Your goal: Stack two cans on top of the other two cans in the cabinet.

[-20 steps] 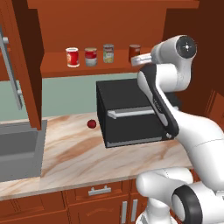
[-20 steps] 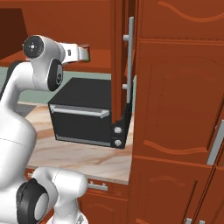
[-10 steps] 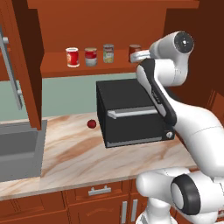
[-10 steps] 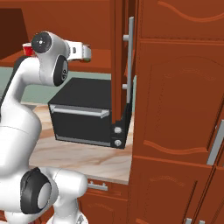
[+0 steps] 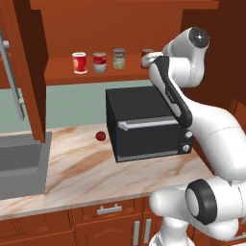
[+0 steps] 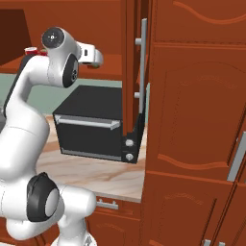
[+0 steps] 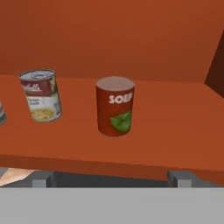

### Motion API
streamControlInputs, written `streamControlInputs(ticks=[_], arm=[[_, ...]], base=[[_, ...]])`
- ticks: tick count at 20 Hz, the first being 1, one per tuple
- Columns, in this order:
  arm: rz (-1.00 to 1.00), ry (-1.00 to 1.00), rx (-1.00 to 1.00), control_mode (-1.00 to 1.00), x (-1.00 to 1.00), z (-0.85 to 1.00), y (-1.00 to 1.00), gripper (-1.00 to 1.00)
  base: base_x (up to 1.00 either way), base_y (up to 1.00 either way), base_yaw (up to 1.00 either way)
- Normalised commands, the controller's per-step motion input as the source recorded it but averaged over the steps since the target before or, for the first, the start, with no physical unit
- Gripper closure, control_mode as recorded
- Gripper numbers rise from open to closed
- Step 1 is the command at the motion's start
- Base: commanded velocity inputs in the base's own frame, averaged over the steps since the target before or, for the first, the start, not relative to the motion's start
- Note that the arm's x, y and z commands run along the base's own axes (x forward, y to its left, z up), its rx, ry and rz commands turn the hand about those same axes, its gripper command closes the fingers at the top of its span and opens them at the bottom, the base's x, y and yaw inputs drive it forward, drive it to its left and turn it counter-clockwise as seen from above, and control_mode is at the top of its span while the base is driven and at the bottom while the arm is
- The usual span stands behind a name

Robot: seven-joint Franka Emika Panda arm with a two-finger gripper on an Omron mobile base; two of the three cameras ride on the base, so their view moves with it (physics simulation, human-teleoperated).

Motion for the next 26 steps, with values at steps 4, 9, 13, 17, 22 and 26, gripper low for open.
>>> streamControlInputs(ticks=[4,9,13,17,22,26], arm=[[0.0,0.0,0.06,-1.0,0.12,-0.12,0.0,-1.0],[0.04,-0.11,0.01,-1.0,0.15,-0.15,0.0,-1.0],[0.05,-0.01,0.0,-1.0,0.27,-0.02,0.0,-1.0],[0.05,0.03,0.0,-1.0,0.32,0.0,0.0,-1.0],[0.04,0.09,0.0,-1.0,0.33,0.0,0.0,-1.0],[0.04,0.05,0.0,-1.0,0.28,-0.01,0.0,-1.0]], base=[[0.0,0.0,0.0],[0.0,0.0,0.0],[0.0,0.0,0.0],[0.0,0.0,0.0],[0.0,0.0,0.0],[0.0,0.0,0.0]])
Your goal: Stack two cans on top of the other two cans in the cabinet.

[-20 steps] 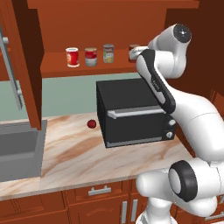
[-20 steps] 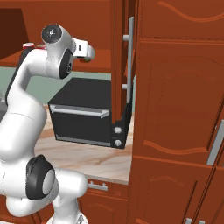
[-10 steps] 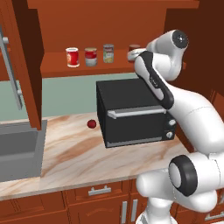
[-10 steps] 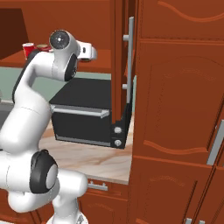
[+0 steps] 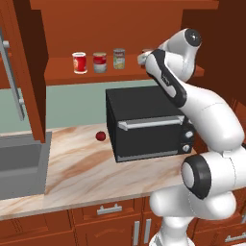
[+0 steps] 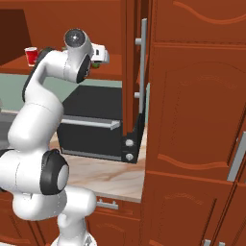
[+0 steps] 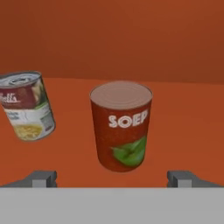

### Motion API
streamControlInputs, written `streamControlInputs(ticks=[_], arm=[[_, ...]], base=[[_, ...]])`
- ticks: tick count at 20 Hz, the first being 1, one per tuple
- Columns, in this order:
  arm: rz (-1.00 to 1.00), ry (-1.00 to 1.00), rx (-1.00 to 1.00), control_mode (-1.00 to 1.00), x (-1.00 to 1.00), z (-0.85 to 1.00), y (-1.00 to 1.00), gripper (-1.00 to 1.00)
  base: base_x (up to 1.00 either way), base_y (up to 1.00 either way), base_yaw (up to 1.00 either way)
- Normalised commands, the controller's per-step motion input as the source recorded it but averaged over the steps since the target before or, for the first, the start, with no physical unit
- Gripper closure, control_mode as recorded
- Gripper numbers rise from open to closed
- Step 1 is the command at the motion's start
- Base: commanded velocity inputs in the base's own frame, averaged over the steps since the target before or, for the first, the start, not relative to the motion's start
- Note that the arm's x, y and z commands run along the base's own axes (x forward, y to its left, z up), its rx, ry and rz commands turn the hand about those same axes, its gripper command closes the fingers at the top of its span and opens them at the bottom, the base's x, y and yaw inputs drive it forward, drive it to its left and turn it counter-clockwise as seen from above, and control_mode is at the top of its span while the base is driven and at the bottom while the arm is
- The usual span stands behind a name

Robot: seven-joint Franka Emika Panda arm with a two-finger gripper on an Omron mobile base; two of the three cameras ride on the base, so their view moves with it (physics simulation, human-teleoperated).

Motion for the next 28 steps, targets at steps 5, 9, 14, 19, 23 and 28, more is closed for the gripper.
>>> streamControlInputs(ticks=[5,9,14,19,23,28], arm=[[0.02,0.01,0.0,-1.0,0.18,-0.07,0.0,-1.0],[0.0,0.0,0.0,-1.0,0.19,-0.12,0.01,-1.0],[0.01,0.01,0.0,-1.0,0.21,-0.1,0.01,-1.0],[0.02,0.01,0.0,-1.0,0.2,-0.04,0.0,-1.0],[0.02,0.0,0.0,-1.0,0.2,-0.03,0.0,-1.0],[0.03,0.0,0.0,-1.0,0.15,-0.04,0.0,-1.0]], base=[[0.0,0.0,0.0],[0.0,0.0,0.0],[0.0,0.0,0.0],[0.0,0.0,0.0],[0.0,0.0,0.0],[0.0,0.0,0.0]])
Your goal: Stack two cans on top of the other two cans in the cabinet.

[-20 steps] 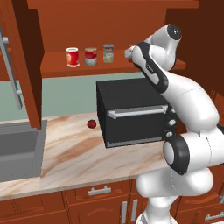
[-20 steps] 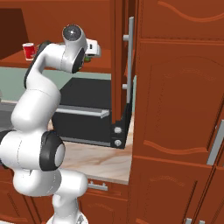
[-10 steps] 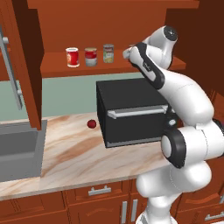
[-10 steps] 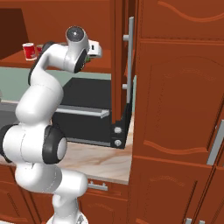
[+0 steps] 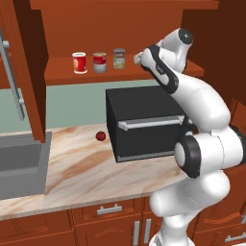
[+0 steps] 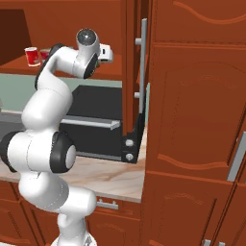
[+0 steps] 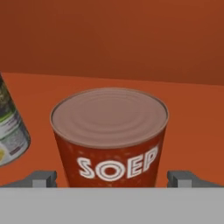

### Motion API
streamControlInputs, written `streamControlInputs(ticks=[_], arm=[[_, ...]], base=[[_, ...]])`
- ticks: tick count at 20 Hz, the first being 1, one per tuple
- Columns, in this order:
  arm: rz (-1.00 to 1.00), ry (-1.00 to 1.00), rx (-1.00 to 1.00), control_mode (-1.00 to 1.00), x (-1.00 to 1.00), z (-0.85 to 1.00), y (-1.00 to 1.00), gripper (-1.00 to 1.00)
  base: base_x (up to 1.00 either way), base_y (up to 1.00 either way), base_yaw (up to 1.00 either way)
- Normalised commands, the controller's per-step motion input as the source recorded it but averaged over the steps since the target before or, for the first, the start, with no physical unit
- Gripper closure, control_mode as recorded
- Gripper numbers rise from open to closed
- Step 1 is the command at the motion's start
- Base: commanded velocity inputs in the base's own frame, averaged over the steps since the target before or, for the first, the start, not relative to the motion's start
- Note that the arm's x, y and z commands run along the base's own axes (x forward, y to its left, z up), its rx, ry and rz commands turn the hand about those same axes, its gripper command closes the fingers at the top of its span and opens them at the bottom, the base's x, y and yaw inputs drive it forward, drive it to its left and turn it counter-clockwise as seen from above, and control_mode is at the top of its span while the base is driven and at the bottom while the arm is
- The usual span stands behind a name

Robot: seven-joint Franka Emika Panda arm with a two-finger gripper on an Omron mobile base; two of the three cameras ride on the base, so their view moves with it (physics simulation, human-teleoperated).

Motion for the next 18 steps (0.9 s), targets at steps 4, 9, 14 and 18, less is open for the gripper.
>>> streamControlInputs(ticks=[4,9,14,18], arm=[[0.03,0.0,0.0,-1.0,0.1,-0.05,0.01,1.0],[0.04,0.0,0.0,-1.0,0.0,-0.08,0.02,1.0],[0.04,-0.02,0.0,-1.0,-0.1,0.01,0.06,1.0],[0.03,-0.04,0.0,-1.0,-0.23,0.19,0.19,1.0]], base=[[0.0,0.0,0.0],[0.0,0.0,0.0],[0.0,0.0,0.0],[0.0,0.0,0.0]])
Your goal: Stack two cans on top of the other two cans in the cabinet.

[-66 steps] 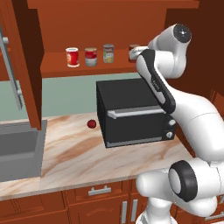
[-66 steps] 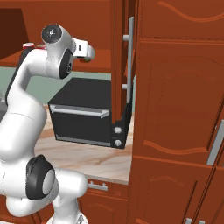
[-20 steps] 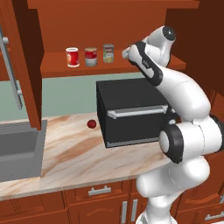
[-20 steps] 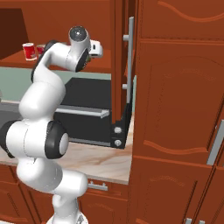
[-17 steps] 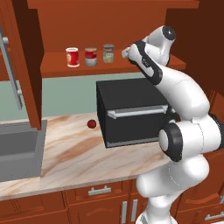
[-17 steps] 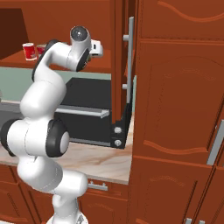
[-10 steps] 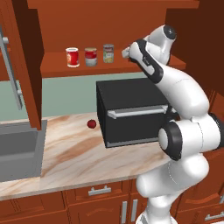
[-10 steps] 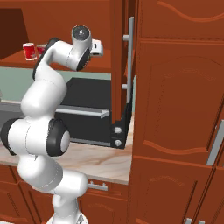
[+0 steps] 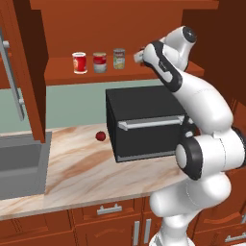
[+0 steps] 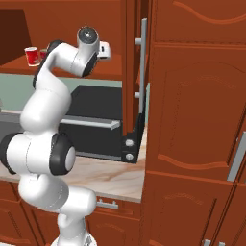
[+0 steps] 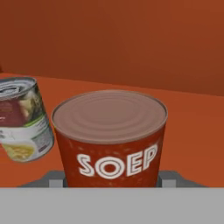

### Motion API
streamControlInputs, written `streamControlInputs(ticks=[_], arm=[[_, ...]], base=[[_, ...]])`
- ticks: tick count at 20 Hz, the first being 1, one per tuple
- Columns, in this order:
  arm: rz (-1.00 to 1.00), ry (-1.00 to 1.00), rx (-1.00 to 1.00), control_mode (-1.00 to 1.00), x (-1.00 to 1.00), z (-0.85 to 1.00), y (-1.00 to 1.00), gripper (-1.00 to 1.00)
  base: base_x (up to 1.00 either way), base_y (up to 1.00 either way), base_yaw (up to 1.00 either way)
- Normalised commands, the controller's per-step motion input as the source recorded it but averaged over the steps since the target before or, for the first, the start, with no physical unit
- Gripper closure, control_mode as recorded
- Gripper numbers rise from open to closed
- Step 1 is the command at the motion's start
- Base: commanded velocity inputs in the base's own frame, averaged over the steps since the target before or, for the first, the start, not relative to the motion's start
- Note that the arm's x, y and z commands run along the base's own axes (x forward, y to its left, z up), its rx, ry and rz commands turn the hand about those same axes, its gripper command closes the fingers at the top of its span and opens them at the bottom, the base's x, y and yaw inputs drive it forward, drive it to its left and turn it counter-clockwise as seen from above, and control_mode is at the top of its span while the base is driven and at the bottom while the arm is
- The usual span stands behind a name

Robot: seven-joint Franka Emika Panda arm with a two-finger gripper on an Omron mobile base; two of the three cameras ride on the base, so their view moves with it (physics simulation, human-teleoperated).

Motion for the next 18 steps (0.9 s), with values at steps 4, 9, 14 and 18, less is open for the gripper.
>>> streamControlInputs(ticks=[4,9,14,18], arm=[[0.0,-0.09,0.01,-1.0,-0.24,0.33,0.21,1.0],[0.0,-0.1,0.11,-1.0,-0.22,0.3,0.08,1.0],[0.0,-0.12,0.17,-1.0,-0.12,0.28,0.13,1.0],[0.03,-0.05,0.05,-1.0,-0.02,0.21,0.16,1.0]], base=[[0.0,0.0,0.0],[0.0,0.0,0.0],[0.0,0.0,0.0],[0.0,0.0,0.0]])
